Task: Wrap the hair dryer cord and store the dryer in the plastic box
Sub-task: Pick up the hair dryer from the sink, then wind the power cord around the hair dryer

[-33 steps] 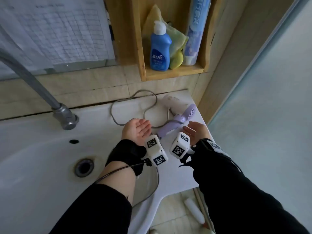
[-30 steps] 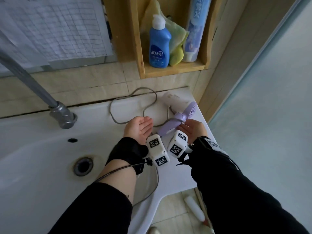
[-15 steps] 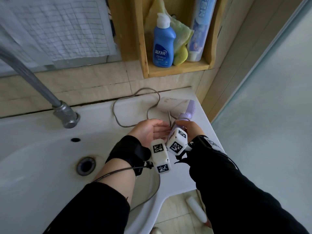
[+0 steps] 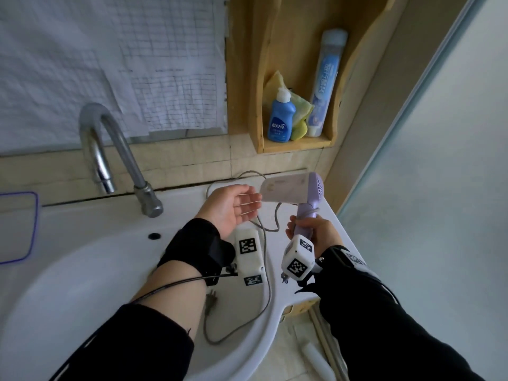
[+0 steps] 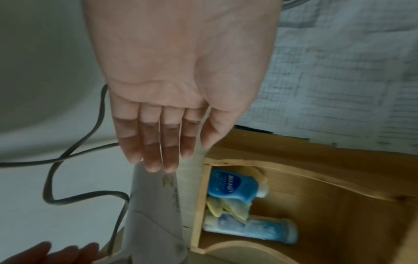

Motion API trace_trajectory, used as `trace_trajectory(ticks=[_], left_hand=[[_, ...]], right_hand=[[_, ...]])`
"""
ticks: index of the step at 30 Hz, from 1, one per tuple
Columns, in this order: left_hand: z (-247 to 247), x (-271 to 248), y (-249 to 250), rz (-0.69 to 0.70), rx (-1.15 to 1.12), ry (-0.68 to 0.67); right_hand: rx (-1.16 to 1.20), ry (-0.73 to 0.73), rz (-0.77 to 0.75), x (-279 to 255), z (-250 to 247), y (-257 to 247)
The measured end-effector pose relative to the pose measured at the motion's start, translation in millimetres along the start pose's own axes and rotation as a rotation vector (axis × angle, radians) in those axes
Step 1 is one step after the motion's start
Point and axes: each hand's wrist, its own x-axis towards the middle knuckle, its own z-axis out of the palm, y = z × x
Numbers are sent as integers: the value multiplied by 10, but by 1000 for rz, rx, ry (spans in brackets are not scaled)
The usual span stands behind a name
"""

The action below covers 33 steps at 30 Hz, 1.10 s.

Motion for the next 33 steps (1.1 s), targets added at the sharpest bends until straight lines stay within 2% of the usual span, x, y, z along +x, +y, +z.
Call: trace_trajectory(ticks=[6,11,19,24,26,29,33], left_hand=[[-252,-780,364,110,-30,-33],[-656,-1434,563,201,-80,-22],[-1336,-2221,767,408,-207,83],[-1747,-2526,824,523,2,71],[-1941,-2606,816,517,101,39],[-2270,-2701,735,491,320,155],[-2579,-2779,550,422,456,181]], right_hand=[[-5,-73,-104,-738,300,104],[-53,-147,-194,-1322,649,307],[-302,-324,-347,-1972,1323,627],[-587,-467,-361,-2179,1872,867],[-664,-521,-337,-2200,2048,984],[-793,-603,-269,-2189,2256,1173],[-1017,-714,-180,-2140,2436,1463]])
